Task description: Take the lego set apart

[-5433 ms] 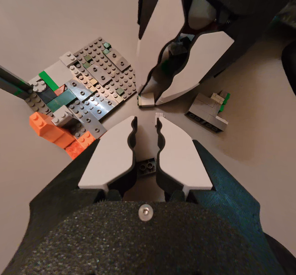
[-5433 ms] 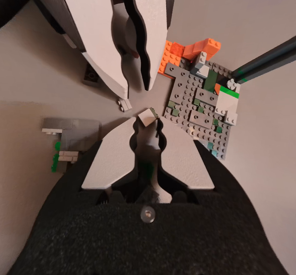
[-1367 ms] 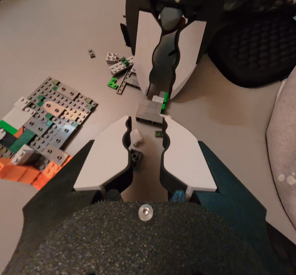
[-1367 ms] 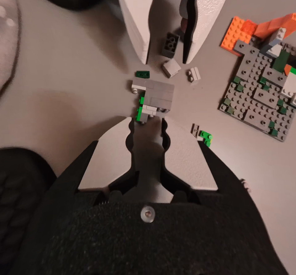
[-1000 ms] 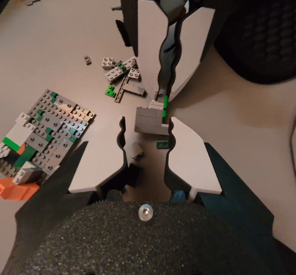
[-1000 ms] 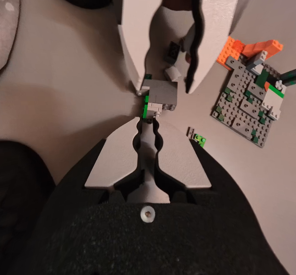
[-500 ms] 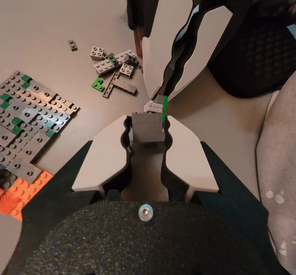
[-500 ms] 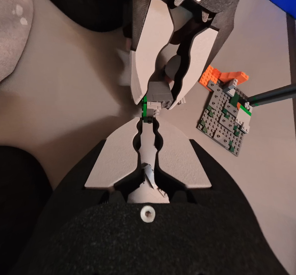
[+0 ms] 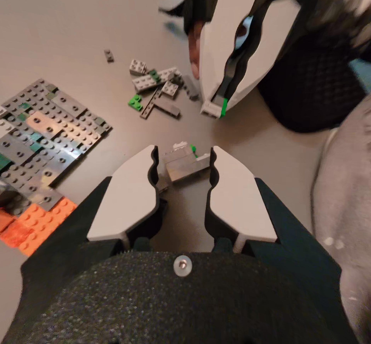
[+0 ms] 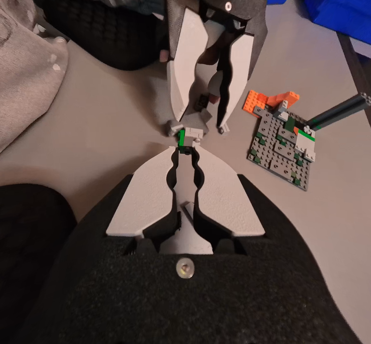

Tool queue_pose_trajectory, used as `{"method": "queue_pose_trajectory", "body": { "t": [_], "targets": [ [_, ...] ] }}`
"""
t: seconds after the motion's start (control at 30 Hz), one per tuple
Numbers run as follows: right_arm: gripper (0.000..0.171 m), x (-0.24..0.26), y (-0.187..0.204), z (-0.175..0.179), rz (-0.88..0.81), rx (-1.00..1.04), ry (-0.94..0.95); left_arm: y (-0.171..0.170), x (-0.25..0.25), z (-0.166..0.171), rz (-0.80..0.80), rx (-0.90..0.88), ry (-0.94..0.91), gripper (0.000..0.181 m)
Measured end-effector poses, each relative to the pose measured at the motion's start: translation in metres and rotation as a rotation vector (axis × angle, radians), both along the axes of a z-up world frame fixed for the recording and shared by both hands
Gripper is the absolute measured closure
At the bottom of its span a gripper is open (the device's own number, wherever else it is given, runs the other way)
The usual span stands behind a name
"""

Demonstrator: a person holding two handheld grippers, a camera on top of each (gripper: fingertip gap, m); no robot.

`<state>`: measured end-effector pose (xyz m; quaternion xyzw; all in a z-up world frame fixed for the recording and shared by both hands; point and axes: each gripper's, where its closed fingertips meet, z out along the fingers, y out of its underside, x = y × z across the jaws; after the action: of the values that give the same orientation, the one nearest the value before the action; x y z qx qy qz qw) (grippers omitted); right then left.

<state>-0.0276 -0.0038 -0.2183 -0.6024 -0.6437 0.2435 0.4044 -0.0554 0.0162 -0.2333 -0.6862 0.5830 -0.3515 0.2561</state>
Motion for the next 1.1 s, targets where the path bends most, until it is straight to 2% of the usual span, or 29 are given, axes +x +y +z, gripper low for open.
{"method": "queue_pose_trajectory", "body": {
  "t": [0.1,0.2,0.27,0.37,0.47,0.57,0.67,0.77,0.93,1.1],
  "targets": [
    [0.159,-0.006,-0.003,0.002,0.023,0.059,-0.004,-0.010,0.007,0.022,-0.006,-0.195,-0.152,0.146],
    [0.159,-0.012,-0.005,0.006,0.036,0.170,-0.023,-0.017,0.010,0.033,-0.015,-0.388,-0.235,0.152],
    [0.159,-0.015,-0.002,0.010,0.029,0.261,-0.045,-0.024,0.013,0.035,-0.038,-0.475,-0.258,0.152],
    [0.159,-0.017,-0.002,0.013,0.030,0.355,-0.065,-0.027,0.016,0.038,-0.052,-0.537,-0.276,0.170],
    [0.159,-0.016,-0.001,0.014,0.028,0.404,-0.085,-0.028,0.014,0.038,-0.064,-0.504,-0.255,0.173],
    [0.159,-0.006,0.005,0.018,-0.007,0.445,-0.116,-0.014,0.004,0.043,-0.031,-0.419,-0.268,0.173],
    [0.159,0.001,0.007,0.024,-0.030,0.413,-0.064,-0.003,-0.007,0.043,0.007,-0.251,-0.249,0.173],
    [0.159,0.000,0.010,0.019,-0.044,0.381,-0.066,0.014,-0.018,0.024,0.068,-0.044,-0.098,0.173],
    [0.159,-0.003,0.012,0.007,-0.054,0.318,-0.064,0.040,-0.049,-0.001,0.181,0.068,0.109,0.173],
    [0.159,-0.007,0.013,-0.001,-0.055,0.271,-0.057,0.049,-0.068,-0.014,0.220,0.105,0.215,0.162]
  ]
}}
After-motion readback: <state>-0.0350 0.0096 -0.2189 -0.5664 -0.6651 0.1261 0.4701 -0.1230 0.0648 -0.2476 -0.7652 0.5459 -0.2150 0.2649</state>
